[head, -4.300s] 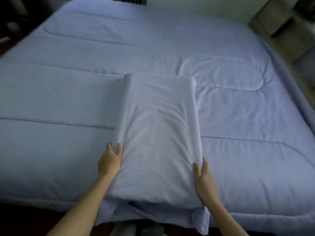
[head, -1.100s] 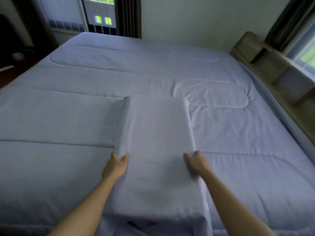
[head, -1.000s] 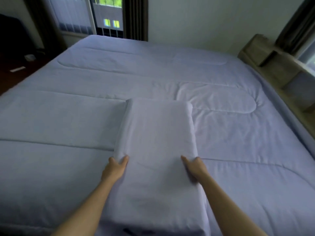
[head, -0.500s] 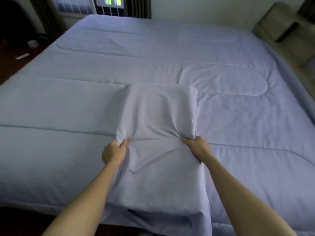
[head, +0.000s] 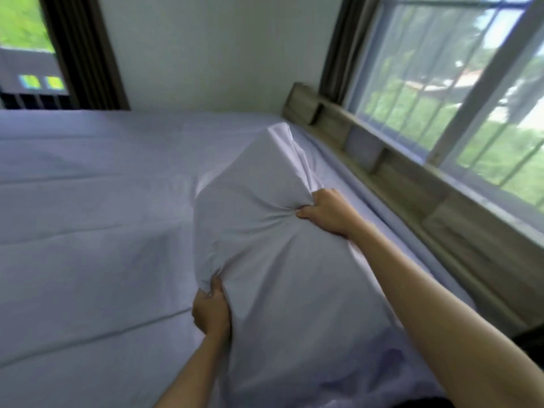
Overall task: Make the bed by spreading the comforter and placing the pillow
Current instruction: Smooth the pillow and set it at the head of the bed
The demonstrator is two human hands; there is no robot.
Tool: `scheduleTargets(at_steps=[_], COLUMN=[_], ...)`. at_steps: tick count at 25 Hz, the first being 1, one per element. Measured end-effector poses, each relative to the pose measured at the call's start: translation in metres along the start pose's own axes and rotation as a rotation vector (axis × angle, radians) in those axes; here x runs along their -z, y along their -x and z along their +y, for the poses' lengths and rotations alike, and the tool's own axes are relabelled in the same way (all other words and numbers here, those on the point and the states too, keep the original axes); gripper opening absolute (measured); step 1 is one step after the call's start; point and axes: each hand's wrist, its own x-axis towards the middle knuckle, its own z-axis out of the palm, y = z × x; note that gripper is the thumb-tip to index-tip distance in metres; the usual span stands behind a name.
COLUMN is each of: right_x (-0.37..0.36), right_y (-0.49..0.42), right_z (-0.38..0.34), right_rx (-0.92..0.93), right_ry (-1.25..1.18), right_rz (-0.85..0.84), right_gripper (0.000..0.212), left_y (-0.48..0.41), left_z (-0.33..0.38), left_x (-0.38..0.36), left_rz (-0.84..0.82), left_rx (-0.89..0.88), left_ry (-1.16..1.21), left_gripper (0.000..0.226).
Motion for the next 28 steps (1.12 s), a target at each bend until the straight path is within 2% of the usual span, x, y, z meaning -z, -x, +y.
scheduleTargets(at_steps=[3,7,9,12,13,17,20,23,25,28], right_x=[0.071,0.152,0.185,0.221,0.229,0.232,0.218,0.191,0.176,0.179], right_y=[-0.006,-0.025,-0.043,-0.075,-0.088,-0.128,-0.147,-0.155,-0.154,-0.155], right_z=[0.046,0.142,0.195,0.268,0.292,0.381,0.44,0.495,0.528,0.554], right_rx=[0.053,0.05,0.046,0.06,0.069,0.123,0.127,0.082,-0.027,-0.186], right_ry=[0.207,0.346,0.38,0.447,0.476,0.554,0.55,0.607,0.635,0.51], right_rz=[0.117,0.208,0.235,0.213,0.199,0.176,0.139,0.048,-0.01,0.007], right_gripper=[0.037,0.038,0.042,0.032,0.031,0.03,0.03,0.032,0.036,0.046], left_y=[0.041,0.101,0.127,0.162,0.174,0.197,0.203,0.202,0.197,0.196], left_z=[0.022,0.041,0.043,0.041,0.041,0.025,0.001,-0.036,-0.046,-0.044], left_x=[-0.091,-0.231,-0.304,-0.409,-0.437,-0.529,-0.568,-0.584,-0.587,-0.592], left_rz=[-0.137,-0.328,-0.421,-0.455,-0.439,-0.309,-0.357,-0.49,-0.563,-0.582], left_rx=[0.027,0.051,0.098,0.202,0.253,0.309,0.286,0.316,0.304,0.247], left_ry=[0.119,0.205,0.258,0.316,0.34,0.338,0.327,0.211,0.096,0.036], left_gripper=[0.057,0.062,0.071,0.09,0.087,0.044,0.032,0.053,0.059,0.07])
